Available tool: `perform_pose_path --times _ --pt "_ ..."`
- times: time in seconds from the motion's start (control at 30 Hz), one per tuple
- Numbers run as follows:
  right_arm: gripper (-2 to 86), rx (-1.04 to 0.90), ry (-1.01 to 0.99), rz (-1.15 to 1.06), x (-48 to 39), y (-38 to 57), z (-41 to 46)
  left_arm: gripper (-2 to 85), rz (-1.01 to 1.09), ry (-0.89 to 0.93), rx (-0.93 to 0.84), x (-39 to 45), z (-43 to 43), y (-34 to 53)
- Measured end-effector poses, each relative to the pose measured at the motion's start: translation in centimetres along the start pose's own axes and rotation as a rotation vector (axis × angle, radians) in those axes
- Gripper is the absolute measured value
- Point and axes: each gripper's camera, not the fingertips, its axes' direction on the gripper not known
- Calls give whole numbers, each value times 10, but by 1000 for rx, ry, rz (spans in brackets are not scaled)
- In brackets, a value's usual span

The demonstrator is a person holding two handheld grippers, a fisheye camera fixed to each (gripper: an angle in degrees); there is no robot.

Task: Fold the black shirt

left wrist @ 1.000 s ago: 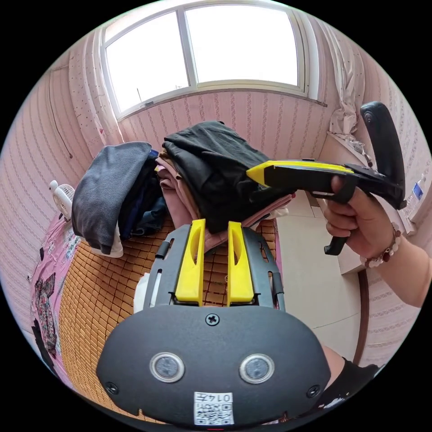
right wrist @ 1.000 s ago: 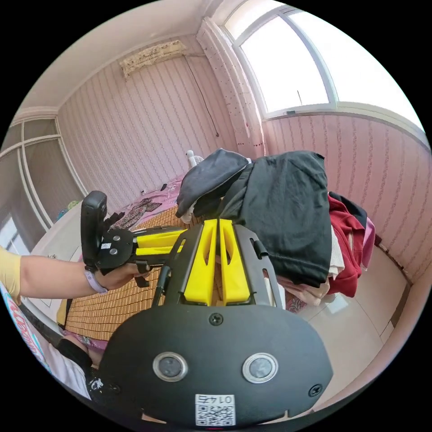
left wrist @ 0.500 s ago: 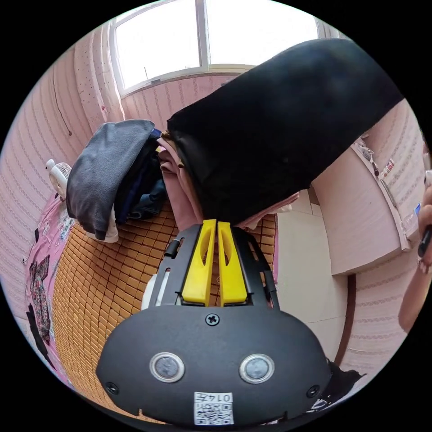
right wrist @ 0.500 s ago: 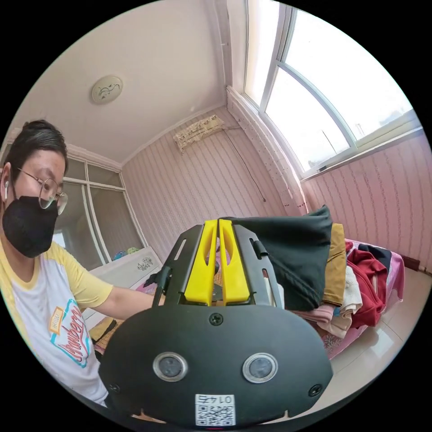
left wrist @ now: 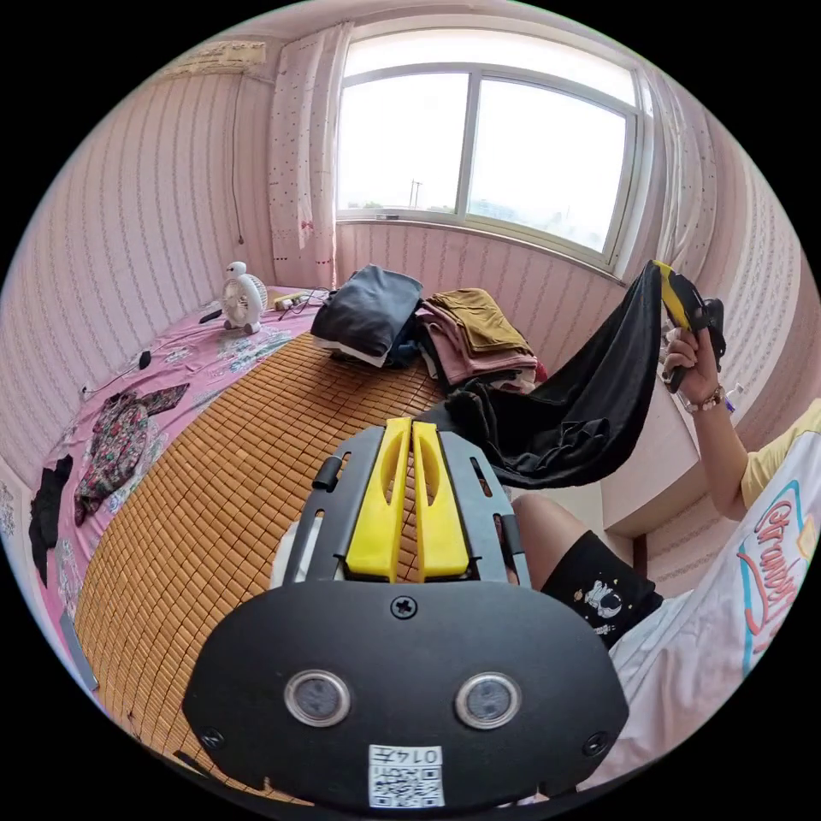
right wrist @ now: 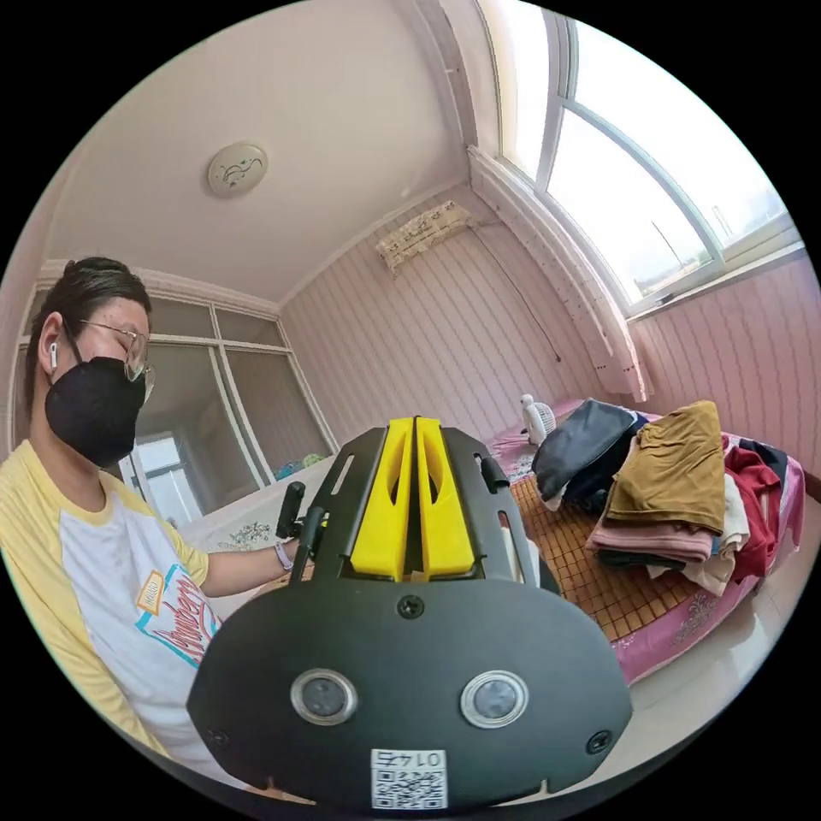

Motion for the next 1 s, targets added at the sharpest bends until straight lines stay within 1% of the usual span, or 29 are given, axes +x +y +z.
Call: perform_pose_path --times 0.03,0.1,0.17,0.23,0.27,0.33,0.4,0.43,0.47,0.53,0.57,0.6,0.63,0.67,0.7,0.73,0.77,0.83,0.9,0.97,1.0 --pt "-1 -28 -28 5 2 -3 19 -8 -23 -81 -8 -18 -29 17" --pt "-1 -102 -121 43 7 -18 96 -8 -78 -187 -6 -47 -74 36" --pt "-1 -110 -205 86 6 -38 150 -8 -153 -281 51 -80 -128 49" --pt "-1 -54 -247 102 -4 -59 189 -8 -308 -355 227 -122 -215 68" --pt "-1 -15 -265 84 -15 -71 208 -9 -341 -366 283 -130 -238 74" --pt "-1 22 -267 36 -33 -80 228 -9 -371 -423 472 -137 -314 103" --pt "-1 11 -258 -8 -45 -72 244 -9 -367 -436 532 -132 -346 131" --pt "-1 -8 -248 -15 -45 -66 248 -9 -374 -405 548 -129 -356 154" --pt "-1 -63 -202 -29 -42 -52 255 -9 -378 -392 542 -126 -356 167" --pt "-1 -176 -88 -62 -29 -22 264 -9 -415 -367 435 -118 -331 218" --pt "0 -269 -8 -68 -15 3 271 -9 -431 -356 398 -117 -318 231" --pt "0 -381 60 -43 4 30 278 -9 -473 -323 309 -118 -287 258" --pt "0 -441 92 -24 14 45 282 -10 -541 -281 230 -121 -251 284" --pt "0 -555 163 24 36 75 290 -10 -573 -255 198 -122 -233 298" --pt "1 -656 220 84 57 104 295 -10 -625 -213 131 -125 -196 323" --pt "1 -702 243 111 66 117 298 -10 -701 -178 50 -130 -161 346" --pt "1 -767 282 154 80 140 301 -10 -728 -158 9 -132 -145 356" --pt "1 -815 324 204 93 164 304 -10 -836 -83 -72 -139 -102 389" --pt "1 -828 341 244 99 178 308 -10 -887 -62 -86 -142 -89 401" --pt "1 -844 346 250 102 183 313 -10 -896 -92 -129 -143 -83 406" --pt "1 -860 348 239 102 184 317 -9 -917 -125 -201 -144 -81 408"
